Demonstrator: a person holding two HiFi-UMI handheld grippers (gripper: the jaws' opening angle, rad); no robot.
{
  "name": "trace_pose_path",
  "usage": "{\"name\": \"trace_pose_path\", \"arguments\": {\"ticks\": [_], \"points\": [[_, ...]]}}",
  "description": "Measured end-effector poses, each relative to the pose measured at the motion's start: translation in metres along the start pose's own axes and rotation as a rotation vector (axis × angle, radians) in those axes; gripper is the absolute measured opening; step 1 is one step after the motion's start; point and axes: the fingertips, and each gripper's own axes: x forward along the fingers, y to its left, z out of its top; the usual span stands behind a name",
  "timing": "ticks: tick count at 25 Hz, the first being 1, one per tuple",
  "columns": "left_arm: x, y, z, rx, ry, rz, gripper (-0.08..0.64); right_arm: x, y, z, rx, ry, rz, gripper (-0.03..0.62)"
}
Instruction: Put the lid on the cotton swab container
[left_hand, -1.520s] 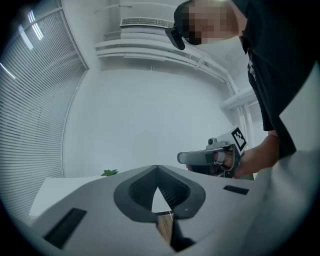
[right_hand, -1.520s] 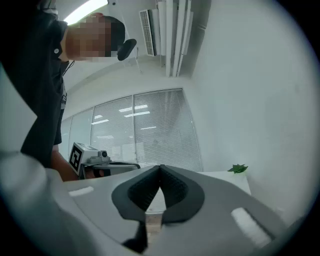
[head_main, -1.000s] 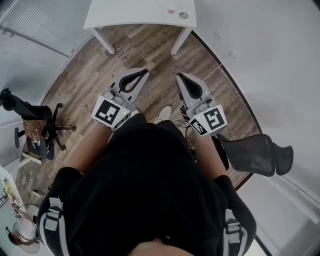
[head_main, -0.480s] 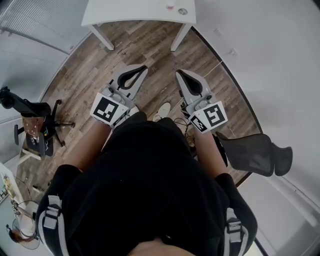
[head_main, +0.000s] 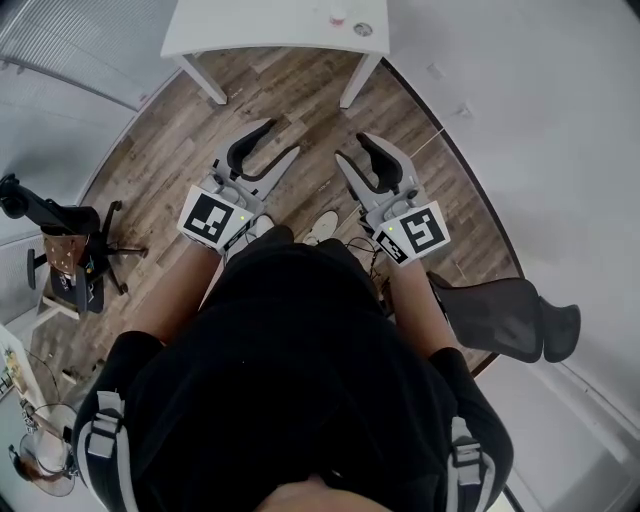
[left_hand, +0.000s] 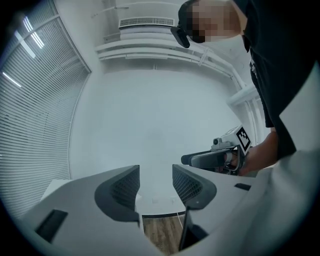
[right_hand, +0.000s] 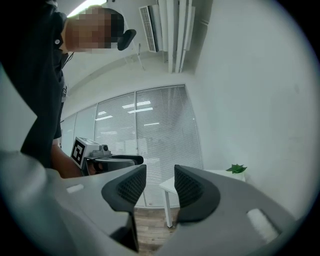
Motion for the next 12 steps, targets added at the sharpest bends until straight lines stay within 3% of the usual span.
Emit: {"name": "trace_pose_path", "arguments": {"ticks": [5, 12], "points": [[0.015, 0.005, -0.005, 0.028, 0.018, 0.017, 0.295, -0.001, -0.022, 0.001, 0.004, -0.001, -0.019, 0.241], [0.046, 0.001, -0.006, 0.01, 0.016, 0.025, 0.319, -0.009, -0.056, 0.003, 0.024, -0.014, -0.031, 0.275]]}}
